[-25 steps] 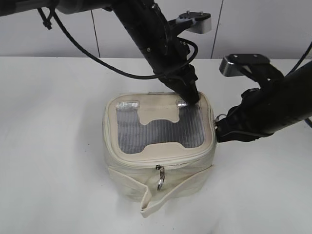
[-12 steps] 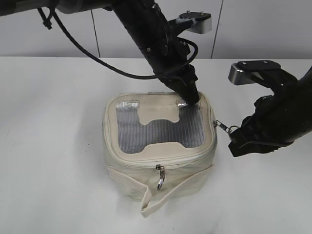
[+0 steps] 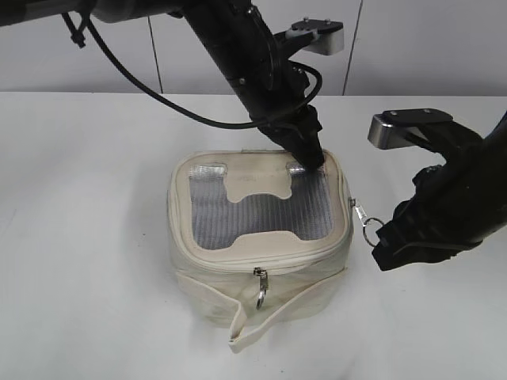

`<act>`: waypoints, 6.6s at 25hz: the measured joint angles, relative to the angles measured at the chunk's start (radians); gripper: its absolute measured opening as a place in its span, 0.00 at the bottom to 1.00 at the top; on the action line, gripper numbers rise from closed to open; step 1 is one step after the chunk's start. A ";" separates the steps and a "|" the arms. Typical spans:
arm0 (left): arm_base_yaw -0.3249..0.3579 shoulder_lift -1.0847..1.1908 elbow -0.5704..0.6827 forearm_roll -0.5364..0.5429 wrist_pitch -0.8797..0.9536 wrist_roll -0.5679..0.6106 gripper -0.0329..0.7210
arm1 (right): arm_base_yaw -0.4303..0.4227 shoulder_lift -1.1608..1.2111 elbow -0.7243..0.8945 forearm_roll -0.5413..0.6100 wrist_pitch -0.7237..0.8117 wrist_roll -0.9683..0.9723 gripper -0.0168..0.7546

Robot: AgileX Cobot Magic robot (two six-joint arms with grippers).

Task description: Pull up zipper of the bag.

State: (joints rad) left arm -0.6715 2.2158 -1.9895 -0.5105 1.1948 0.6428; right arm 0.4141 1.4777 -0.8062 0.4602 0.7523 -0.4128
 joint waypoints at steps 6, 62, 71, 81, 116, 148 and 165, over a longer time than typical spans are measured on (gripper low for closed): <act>0.000 0.000 0.000 0.002 -0.002 -0.005 0.14 | 0.023 -0.063 0.000 0.003 0.043 -0.003 0.03; -0.001 0.000 0.000 0.002 -0.003 -0.009 0.14 | -0.008 0.055 0.150 0.541 -0.506 -0.547 0.44; -0.001 0.000 0.000 0.004 -0.004 -0.009 0.14 | -0.008 0.073 0.089 0.521 -0.440 -0.514 0.03; -0.001 -0.001 0.000 0.006 -0.002 -0.009 0.14 | -0.009 -0.066 0.083 0.130 -0.216 -0.114 0.03; -0.003 -0.001 0.000 0.011 -0.003 -0.048 0.14 | 0.309 -0.156 0.137 0.214 -0.155 -0.063 0.03; -0.002 -0.032 0.004 0.056 0.009 -0.066 0.19 | 0.414 -0.132 -0.059 -0.107 -0.150 0.330 0.80; 0.002 -0.164 0.001 0.412 0.023 -0.317 0.62 | 0.333 -0.176 -0.059 -0.686 0.006 0.859 0.82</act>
State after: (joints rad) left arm -0.6694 2.0518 -1.9888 -0.0980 1.2183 0.3254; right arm 0.7474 1.3017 -0.8656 -0.2260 0.7583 0.4459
